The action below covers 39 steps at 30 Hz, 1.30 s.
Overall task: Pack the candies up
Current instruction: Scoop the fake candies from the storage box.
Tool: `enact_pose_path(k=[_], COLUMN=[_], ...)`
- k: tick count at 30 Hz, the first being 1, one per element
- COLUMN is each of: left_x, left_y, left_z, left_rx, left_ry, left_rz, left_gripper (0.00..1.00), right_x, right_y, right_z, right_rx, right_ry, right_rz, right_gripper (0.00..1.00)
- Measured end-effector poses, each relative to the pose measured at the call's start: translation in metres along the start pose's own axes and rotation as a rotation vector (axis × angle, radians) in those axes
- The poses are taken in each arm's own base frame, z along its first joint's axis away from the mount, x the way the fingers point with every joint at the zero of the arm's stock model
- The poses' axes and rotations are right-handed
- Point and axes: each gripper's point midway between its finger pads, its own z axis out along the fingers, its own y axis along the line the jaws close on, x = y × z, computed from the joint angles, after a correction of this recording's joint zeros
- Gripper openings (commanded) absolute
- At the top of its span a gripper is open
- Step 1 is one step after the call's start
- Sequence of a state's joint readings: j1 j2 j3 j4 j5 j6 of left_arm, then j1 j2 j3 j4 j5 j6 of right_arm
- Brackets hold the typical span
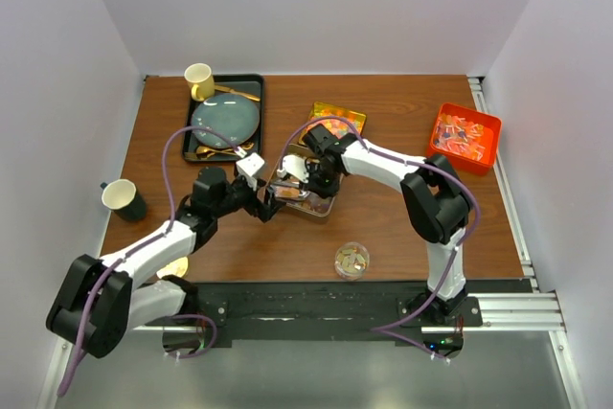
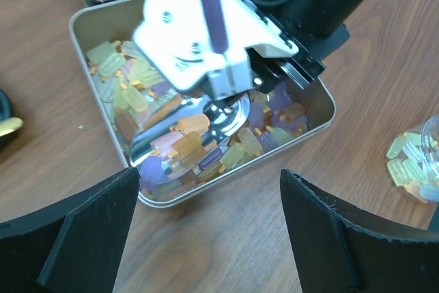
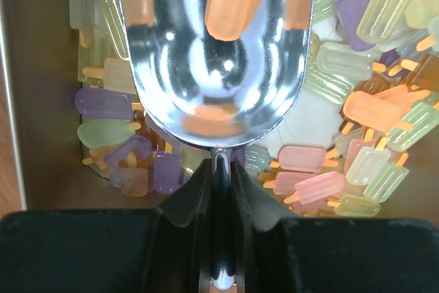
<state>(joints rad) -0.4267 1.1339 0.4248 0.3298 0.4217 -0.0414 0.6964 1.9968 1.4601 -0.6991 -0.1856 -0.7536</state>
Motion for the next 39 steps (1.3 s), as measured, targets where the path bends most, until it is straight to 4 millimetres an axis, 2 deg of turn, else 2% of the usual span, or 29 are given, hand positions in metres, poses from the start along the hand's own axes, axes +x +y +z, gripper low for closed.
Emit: enact_pose_path(k=[6, 11, 16, 22, 25, 27, 33, 35, 39], left_x=[-0.015, -0.026, -0.029, -0.038, -0.047, -0.048, -0.032, -0.026, -0.016], left_y=[0.005, 0.016, 0.033, 0.065, 0.071, 0.065, 0.044, 0.04, 0.032], left_z=[-0.011, -0.018, -0.018, -0.023, -0.024, -0.021, -0.007, -0.001, 0.009], left_rx=[-0.008, -0.042, -0.106, -0.188, -0.184, -0.138, 0.022, 0.049, 0.073], left_ry=[-0.019, -0.048, -0.069, -0.094, -0.114, -0.118, -0.076, -0.061, -0.033], left_rz=[-0.018, -0.058, -0.096, -0.124, -0.103, -0.083, -0.064, -0.069, -0.072], left_gripper=[0.88, 0.88, 0.89, 0.9, 0.9, 0.89, 0.87, 0.87, 0.86], right_x=[0.001, 0.003, 0.01, 0.019, 0.022, 0.02, 0.013, 0.02, 0.053], right_y=[0.0, 0.0, -0.008, -0.011, -0.013, -0.018, -0.017, -0.011, 0.013], right_z=[-0.005, -0.02, -0.023, -0.027, -0.049, -0.071, -0.132, -0.142, -0.154], right_rx=[0.012, 0.025, 0.038, 0.043, 0.083, 0.128, 0.223, 0.229, 0.207], right_ry=[-0.042, -0.079, -0.106, -0.169, -0.232, -0.279, -0.377, -0.373, -0.299], right_rz=[0.011, 0.025, 0.059, 0.117, 0.156, 0.161, 0.108, 0.083, 0.042], right_gripper=[0.0, 0.0, 0.0, 0.0, 0.0, 0.0, 0.0, 0.0, 0.0])
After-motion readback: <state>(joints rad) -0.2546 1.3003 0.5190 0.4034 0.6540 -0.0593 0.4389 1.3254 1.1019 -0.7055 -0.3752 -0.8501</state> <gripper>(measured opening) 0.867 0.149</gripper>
